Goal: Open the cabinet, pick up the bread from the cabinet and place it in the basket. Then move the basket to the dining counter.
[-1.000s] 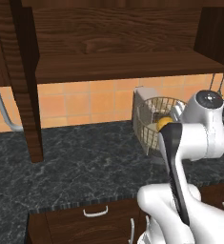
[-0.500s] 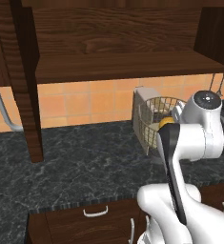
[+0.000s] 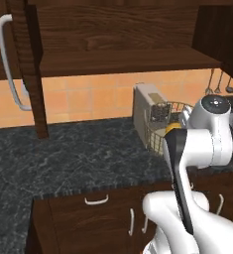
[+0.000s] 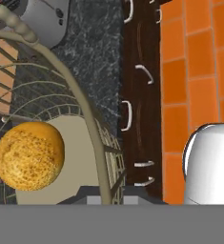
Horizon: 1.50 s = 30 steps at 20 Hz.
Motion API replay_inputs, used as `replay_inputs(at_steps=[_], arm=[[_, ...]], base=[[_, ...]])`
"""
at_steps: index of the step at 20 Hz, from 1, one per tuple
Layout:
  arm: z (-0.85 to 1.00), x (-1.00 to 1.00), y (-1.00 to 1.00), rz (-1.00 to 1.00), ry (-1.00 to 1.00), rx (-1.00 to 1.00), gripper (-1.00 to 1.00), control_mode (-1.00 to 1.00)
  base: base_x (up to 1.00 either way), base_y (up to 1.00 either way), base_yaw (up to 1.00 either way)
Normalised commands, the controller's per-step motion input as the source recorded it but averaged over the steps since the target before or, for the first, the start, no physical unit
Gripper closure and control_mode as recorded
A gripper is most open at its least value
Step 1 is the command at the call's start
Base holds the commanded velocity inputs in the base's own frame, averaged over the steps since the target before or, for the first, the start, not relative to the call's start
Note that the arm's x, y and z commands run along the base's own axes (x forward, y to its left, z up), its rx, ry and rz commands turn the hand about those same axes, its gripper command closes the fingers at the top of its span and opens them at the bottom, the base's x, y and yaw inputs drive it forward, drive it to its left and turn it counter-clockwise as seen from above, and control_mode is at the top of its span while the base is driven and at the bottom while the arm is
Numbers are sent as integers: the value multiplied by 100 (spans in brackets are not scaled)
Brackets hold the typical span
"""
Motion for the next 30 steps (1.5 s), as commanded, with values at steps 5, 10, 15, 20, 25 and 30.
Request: replay_inputs(at_steps=[5,10,15,20,25,30], arm=[[0,0,0,0,0,0,100,100],[0,0,0,0,0,0,100,100],[0,0,0,0,0,0,100,100],[0,0,0,0,0,0,100,100],[0,0,0,0,0,0,100,100],[0,0,0,0,0,0,100,100]], base=[[-100,0,-10],[-95,-15,-21],[-72,-57,-51],[-15,-50,-70],[14,-58,-79],[55,-39,-70]])
